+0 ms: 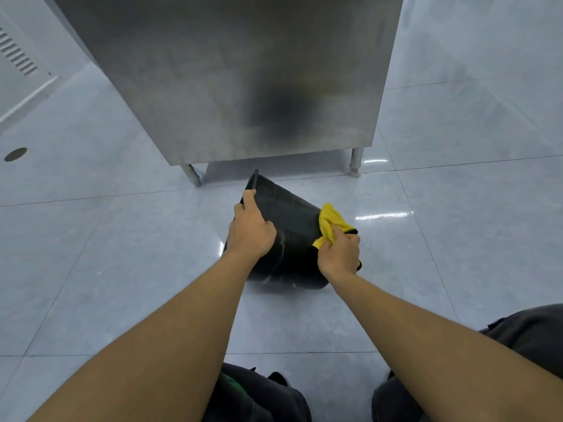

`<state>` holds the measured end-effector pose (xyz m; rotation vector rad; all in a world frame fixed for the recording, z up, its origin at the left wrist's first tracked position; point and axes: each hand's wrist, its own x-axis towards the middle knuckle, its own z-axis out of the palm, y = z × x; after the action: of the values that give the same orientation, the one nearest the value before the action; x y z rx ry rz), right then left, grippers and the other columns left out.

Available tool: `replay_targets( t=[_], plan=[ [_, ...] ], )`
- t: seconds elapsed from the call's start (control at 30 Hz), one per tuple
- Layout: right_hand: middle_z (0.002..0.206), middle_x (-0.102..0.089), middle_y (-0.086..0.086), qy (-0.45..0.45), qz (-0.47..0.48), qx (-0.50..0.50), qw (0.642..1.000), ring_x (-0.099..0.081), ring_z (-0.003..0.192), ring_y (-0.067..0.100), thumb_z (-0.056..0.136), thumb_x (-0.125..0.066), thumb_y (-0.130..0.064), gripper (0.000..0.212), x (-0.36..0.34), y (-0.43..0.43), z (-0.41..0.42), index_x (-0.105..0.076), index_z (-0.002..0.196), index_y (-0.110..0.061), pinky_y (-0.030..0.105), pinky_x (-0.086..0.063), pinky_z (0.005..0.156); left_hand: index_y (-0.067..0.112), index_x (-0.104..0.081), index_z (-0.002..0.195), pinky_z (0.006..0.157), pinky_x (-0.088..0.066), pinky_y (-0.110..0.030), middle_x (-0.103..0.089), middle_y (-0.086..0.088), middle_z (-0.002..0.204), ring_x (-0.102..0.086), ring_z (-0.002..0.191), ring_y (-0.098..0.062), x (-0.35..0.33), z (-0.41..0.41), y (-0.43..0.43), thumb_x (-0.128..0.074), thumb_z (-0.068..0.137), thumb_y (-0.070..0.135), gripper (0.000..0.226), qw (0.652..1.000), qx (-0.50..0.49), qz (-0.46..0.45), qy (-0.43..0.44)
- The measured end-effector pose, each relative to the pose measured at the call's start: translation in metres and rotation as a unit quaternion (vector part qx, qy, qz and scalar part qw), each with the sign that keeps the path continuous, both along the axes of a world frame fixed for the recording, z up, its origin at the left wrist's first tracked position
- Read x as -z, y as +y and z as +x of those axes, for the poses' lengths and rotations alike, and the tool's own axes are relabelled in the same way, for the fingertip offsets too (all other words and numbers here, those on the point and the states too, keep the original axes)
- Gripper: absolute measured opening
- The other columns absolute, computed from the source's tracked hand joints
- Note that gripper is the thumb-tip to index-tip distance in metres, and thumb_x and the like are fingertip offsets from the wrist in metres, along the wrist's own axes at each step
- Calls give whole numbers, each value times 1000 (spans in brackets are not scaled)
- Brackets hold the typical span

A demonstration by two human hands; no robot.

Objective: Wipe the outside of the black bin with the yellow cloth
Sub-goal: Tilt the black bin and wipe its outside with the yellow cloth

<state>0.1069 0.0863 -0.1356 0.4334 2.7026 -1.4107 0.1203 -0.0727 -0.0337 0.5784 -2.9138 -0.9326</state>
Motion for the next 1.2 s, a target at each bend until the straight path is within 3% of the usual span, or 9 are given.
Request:
replay_targets(
  t=[0.07, 0.2, 0.37, 0.57, 0.73, 0.83, 1.03, 1.13, 1.2],
  plan=[
    [126, -41, 9, 11, 17, -3, 1000, -53, 107, 32, 98, -46, -14, 44, 0, -4, 7, -50, 140, -25, 41, -45, 94, 24, -24, 149, 78, -48, -35, -50, -15, 130, -52, 93, -23, 0, -2, 2, -58, 91, 6, 70, 1000, 10, 13, 7],
    [130, -45, 9, 112, 37, -95, 989, -52, 108, 28, 95, -51, -15, 42, -21, -19, 13, -51, 137, -17, 31, -40, 87, 22, -25, 151, 88, -53, -43, -54, -15, 128, -54, 97, -23, 1, -5, 5, -56, 89, 5, 72, 998, 5, 57, 32],
    [121, -49, 0, 214, -16, -208, 954, -52, 102, 16, 96, -57, -25, 41, -43, -43, 11, -54, 137, -20, 29, -49, 87, 19, -19, 156, 89, -36, -31, -47, -16, 140, -51, 121, -33, -2, -7, 17, -52, 92, 9, 73, 997, 1, 63, 34],
    [121, -46, 5, 136, 48, -124, 982, -53, 103, 24, 97, -50, -22, 41, -18, -23, 9, -50, 138, -27, 31, -46, 83, 25, -2, 160, 91, -50, -46, -41, -16, 139, -56, 106, -35, -1, -5, 9, -53, 93, 18, 85, 999, -4, -22, -35],
    [128, -43, 7, 18, 27, -35, 999, -54, 109, 29, 99, -49, -19, 45, -5, -7, 10, -46, 142, -29, 36, -44, 86, 21, 4, 158, 77, -53, -41, -35, -13, 145, -55, 82, -22, 4, 3, 6, -53, 94, 17, 86, 999, -18, -4, -45],
    [131, -47, 7, 61, 60, -48, 995, -56, 103, 29, 96, -49, -16, 37, -15, -16, 14, -55, 133, -21, 33, -43, 79, 15, -11, 146, 68, -44, -37, -50, -16, 132, -54, 74, -20, 4, 4, 8, -49, 95, 15, 63, 998, -39, 41, -17],
    [115, -55, -1, 219, -21, -199, 955, -54, 95, 14, 94, -60, -24, 33, -45, -47, 24, -61, 126, -20, 32, -53, 77, 16, -24, 123, 82, -52, -48, -53, -13, 120, -59, 93, -29, -3, -6, 12, -51, 88, 15, 45, 997, -13, 77, 2],
    [113, -51, -3, 207, -13, -187, 960, -52, 94, 15, 96, -55, -31, 38, -40, -45, 15, -56, 134, -28, 31, -51, 74, 18, -26, 143, 88, -50, -46, -54, -13, 123, -59, 103, -33, 0, -6, 11, -53, 88, 17, 61, 998, -11, 54, 17],
    [111, -46, -1, 173, 14, -145, 974, -52, 93, 19, 97, -51, -33, 39, -30, -36, 9, -53, 136, -33, 34, -49, 75, 26, -8, 158, 84, -49, -44, -52, -15, 120, -58, 100, -35, 3, -5, 11, -52, 91, 19, 81, 1000, -2, 9, -12]
  ],
)
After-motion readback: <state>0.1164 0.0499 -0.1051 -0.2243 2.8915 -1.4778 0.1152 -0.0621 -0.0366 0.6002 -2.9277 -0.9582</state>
